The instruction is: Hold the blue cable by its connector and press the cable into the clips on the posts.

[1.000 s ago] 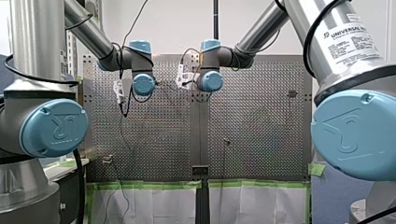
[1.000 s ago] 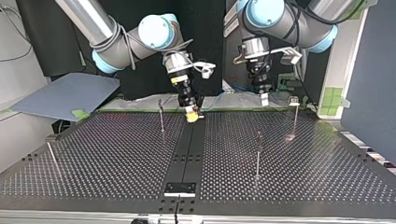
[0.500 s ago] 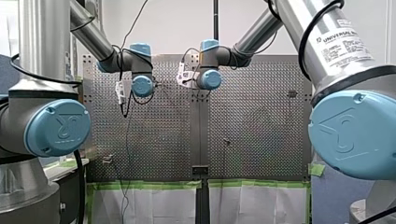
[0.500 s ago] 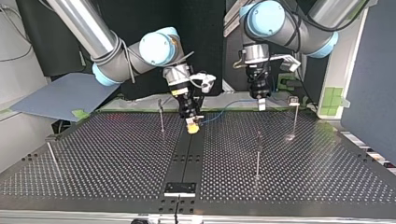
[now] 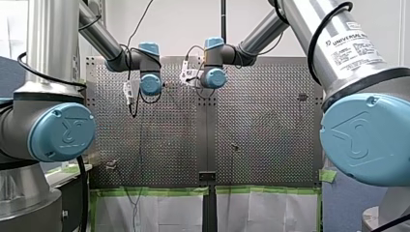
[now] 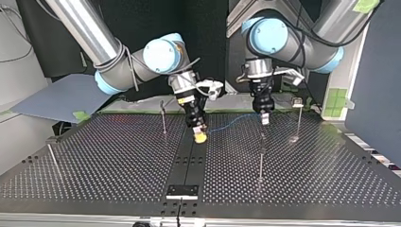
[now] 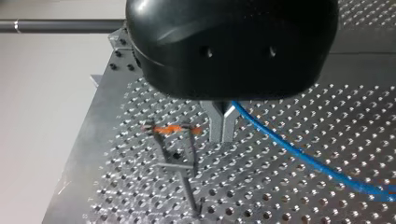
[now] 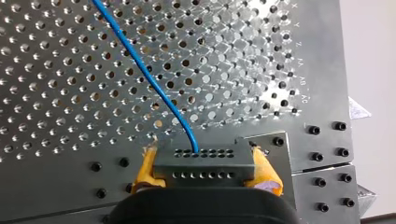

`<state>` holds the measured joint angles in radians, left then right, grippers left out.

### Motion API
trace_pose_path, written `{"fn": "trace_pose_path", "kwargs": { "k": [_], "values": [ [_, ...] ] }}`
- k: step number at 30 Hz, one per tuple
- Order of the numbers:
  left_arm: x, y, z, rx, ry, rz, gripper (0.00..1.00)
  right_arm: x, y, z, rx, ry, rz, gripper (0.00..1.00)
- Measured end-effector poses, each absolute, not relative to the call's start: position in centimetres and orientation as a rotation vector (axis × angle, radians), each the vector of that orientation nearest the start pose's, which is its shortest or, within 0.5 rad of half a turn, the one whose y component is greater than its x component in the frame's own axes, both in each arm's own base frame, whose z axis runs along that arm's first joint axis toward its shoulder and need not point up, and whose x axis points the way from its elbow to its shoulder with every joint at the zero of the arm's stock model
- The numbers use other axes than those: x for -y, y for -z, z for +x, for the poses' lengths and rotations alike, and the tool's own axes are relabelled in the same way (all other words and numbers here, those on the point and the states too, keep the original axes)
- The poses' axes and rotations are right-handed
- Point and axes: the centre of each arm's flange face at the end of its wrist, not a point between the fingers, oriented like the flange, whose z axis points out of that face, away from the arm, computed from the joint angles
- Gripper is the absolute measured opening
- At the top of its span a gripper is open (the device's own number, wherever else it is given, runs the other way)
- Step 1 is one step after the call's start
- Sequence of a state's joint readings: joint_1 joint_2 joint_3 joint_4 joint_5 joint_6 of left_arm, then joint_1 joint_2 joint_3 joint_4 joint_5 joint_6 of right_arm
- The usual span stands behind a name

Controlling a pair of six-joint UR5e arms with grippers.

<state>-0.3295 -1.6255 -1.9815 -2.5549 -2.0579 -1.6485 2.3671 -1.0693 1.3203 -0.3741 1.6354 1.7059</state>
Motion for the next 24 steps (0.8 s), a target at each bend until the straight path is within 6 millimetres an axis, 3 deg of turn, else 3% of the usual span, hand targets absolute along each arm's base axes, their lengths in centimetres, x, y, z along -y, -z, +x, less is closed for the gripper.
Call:
{"fn": "trace_pose_path", "kwargs": {
  "k": [11,24],
  "values": [
    [22.3,-33.3,43.3,-1.437,-0.043,-0.243,0.00,40.0,-36.6,59.0,0.849,-1.943,1.560,0.00],
    [21.4,-34.5,45.4,-1.438,-0.037,-0.237,0.00,40.8,-36.8,59.8,0.861,-1.984,1.570,0.00]
  ]
}}
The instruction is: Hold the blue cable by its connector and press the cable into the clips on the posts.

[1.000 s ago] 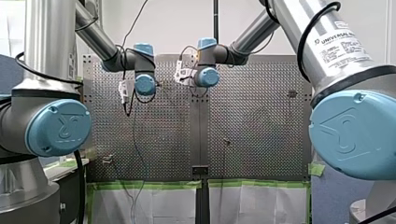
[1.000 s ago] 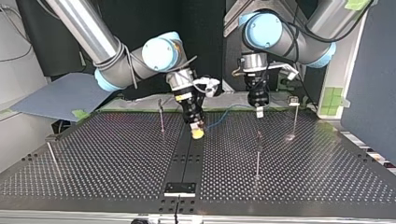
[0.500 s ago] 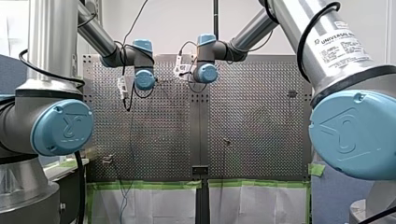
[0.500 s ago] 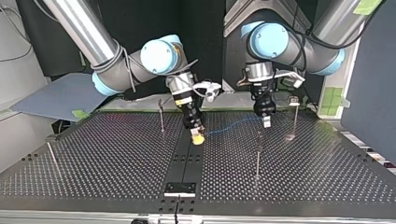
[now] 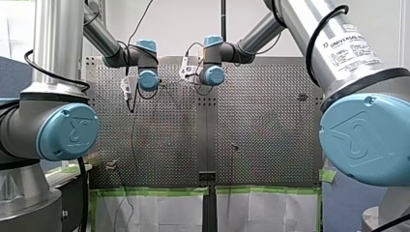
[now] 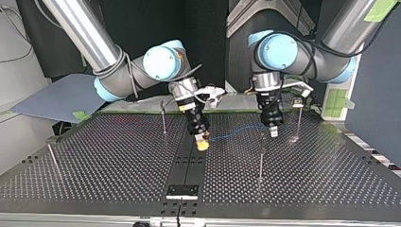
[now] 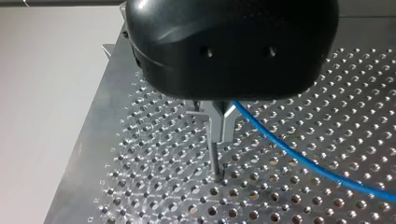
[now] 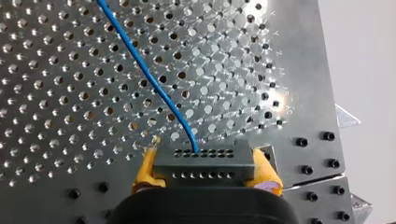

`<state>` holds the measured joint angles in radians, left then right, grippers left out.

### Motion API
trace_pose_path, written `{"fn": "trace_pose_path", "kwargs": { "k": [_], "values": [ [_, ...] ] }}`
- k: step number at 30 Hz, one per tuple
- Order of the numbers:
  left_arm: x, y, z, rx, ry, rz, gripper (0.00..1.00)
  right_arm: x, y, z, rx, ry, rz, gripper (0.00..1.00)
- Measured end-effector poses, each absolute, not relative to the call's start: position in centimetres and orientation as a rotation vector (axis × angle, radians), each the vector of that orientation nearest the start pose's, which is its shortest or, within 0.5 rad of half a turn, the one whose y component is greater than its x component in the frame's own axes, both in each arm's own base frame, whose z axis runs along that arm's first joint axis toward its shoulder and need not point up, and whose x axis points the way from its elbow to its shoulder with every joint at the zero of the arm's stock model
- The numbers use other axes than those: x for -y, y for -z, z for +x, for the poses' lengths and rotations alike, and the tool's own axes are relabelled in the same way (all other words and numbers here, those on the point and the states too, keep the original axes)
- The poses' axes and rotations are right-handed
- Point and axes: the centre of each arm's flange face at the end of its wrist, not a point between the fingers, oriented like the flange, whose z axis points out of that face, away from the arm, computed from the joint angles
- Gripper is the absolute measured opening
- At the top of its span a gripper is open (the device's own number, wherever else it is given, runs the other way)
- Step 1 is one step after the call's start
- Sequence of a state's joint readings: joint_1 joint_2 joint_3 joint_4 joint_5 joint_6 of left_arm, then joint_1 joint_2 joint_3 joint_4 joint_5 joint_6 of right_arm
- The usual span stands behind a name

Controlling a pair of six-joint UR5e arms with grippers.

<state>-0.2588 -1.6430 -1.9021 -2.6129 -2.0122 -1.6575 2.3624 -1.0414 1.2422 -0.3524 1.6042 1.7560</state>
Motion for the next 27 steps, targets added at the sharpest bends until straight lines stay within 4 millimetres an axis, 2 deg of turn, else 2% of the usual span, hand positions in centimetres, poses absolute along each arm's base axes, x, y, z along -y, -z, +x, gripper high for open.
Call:
{"fn": "trace_pose_path", "kwargs": {
  "k": [14,23,27],
  "values": [
    [18.6,-34.6,47.5,-1.442,-0.051,-0.268,0.00,41.4,-36.5,60.7,-1.156,2.678,-2.103,0.00],
    [18.4,-35.3,48.5,-1.424,0.025,-0.261,0.00,41.7,-37.2,60.9,-1.154,2.693,-2.091,0.00],
    [18.4,-34.8,49.1,-1.439,0.036,-0.259,0.00,41.7,-37.3,60.9,-1.155,2.692,-2.094,0.00]
  ]
}}
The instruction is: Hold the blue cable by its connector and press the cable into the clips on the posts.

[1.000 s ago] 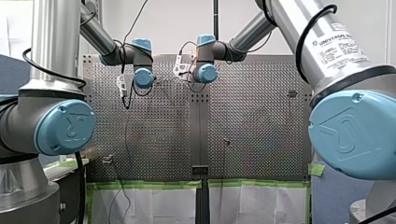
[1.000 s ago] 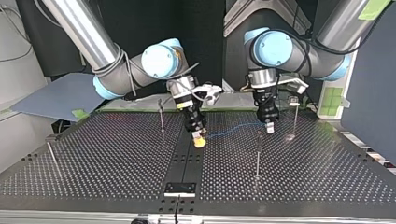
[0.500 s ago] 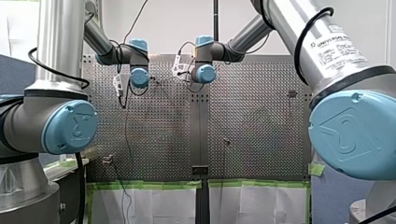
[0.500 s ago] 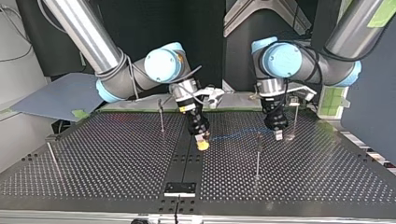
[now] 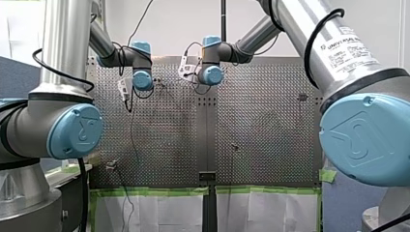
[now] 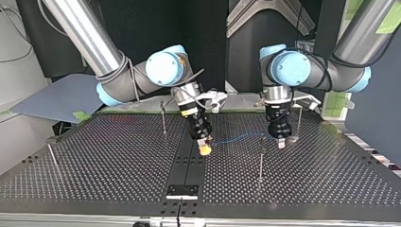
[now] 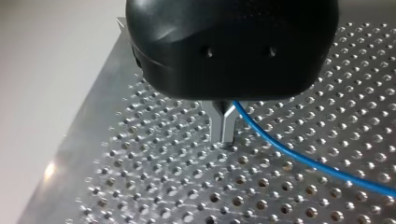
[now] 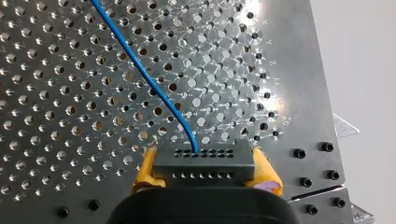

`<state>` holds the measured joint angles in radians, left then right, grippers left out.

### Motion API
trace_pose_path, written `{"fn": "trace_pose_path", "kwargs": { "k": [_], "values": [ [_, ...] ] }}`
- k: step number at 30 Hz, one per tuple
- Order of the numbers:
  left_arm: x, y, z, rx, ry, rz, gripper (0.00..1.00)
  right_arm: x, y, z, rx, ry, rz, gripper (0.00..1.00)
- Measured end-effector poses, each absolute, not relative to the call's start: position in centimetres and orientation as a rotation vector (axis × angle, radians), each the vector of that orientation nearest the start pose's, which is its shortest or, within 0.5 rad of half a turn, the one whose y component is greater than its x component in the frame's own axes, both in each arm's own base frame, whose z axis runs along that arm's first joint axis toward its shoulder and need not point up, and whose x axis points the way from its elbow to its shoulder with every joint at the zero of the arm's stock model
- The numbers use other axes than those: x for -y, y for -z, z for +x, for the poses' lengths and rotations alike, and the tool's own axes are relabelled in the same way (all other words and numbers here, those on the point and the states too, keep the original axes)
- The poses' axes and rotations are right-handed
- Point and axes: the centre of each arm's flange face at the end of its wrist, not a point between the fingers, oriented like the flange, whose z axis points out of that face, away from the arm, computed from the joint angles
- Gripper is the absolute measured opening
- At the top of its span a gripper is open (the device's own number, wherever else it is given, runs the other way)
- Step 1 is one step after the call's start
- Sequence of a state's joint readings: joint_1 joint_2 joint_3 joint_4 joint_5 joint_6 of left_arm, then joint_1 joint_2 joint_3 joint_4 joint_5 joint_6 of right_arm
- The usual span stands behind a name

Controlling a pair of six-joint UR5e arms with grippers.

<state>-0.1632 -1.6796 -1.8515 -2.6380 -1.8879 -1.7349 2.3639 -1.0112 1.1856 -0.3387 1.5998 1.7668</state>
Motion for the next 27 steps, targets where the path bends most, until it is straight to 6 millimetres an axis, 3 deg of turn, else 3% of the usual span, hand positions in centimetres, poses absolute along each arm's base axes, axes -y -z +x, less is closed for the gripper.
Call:
{"fn": "trace_pose_path", "kwargs": {
  "k": [9,27],
  "values": [
    [18.0,-33.4,50.5,-1.453,0.032,-0.259,0.00,42.0,-37.2,60.7,-1.171,2.688,-2.103,0.00],
    [16.8,-35.3,52.8,-1.399,0.141,-0.253,0.00,42.7,-37.2,60.2,-1.184,2.709,-2.121,0.00]
  ]
}}
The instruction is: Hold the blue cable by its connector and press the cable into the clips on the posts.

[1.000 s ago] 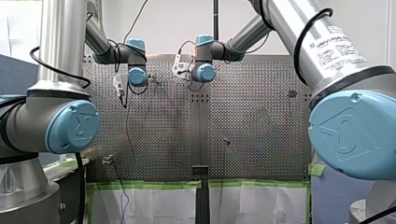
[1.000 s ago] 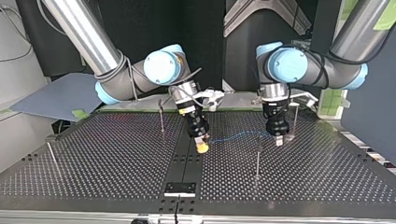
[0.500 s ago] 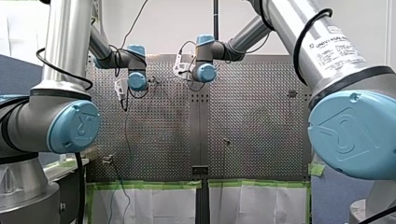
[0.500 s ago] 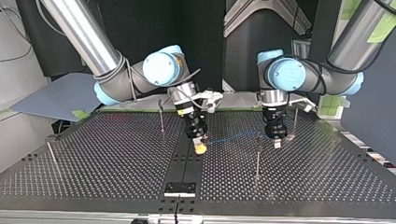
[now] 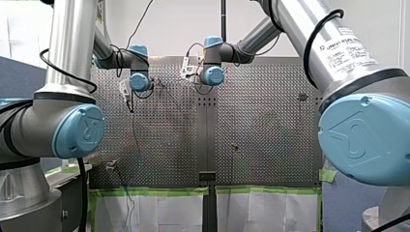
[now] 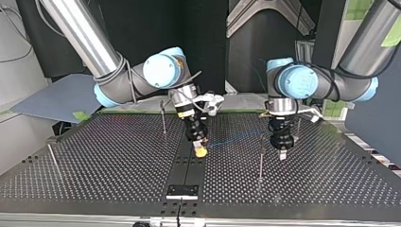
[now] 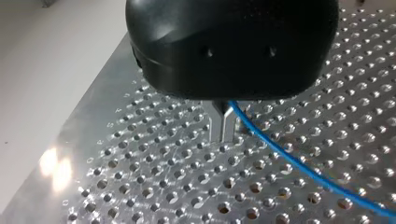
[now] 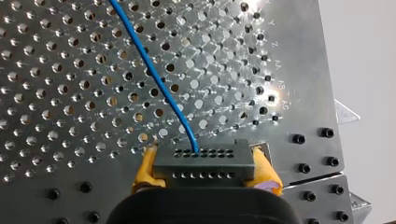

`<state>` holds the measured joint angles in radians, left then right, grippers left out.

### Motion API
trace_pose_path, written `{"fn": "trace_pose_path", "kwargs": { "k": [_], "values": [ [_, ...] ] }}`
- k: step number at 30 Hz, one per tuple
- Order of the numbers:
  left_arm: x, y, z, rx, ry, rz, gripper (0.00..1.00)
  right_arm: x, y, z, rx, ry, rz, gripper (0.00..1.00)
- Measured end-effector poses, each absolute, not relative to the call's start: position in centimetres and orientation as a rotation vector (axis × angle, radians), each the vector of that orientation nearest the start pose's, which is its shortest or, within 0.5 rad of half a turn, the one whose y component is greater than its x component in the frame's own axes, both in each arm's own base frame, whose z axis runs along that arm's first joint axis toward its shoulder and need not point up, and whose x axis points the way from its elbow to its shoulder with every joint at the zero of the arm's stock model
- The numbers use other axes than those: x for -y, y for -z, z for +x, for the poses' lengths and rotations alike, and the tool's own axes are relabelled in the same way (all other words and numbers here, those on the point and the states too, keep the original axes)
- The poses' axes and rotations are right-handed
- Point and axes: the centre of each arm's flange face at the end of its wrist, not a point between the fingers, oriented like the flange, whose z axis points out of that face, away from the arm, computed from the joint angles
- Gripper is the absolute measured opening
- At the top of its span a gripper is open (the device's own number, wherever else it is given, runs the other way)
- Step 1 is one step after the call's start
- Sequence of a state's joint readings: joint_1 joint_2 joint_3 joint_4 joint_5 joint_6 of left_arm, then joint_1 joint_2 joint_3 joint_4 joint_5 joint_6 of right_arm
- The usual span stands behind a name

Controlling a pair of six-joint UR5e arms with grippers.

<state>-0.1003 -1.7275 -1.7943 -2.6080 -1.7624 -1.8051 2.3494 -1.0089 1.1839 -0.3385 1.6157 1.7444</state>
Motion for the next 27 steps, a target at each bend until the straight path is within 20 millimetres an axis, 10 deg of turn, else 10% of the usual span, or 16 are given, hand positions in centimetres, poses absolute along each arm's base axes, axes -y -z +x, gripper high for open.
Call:
{"fn": "trace_pose_path", "kwargs": {
  "k": [27],
  "values": [
    [16.2,-34.3,56.3,-1.446,0.172,-0.246,0.00,48.2,-35.2,57.1,-1.380,2.740,-2.184,0.00]
  ]
}}
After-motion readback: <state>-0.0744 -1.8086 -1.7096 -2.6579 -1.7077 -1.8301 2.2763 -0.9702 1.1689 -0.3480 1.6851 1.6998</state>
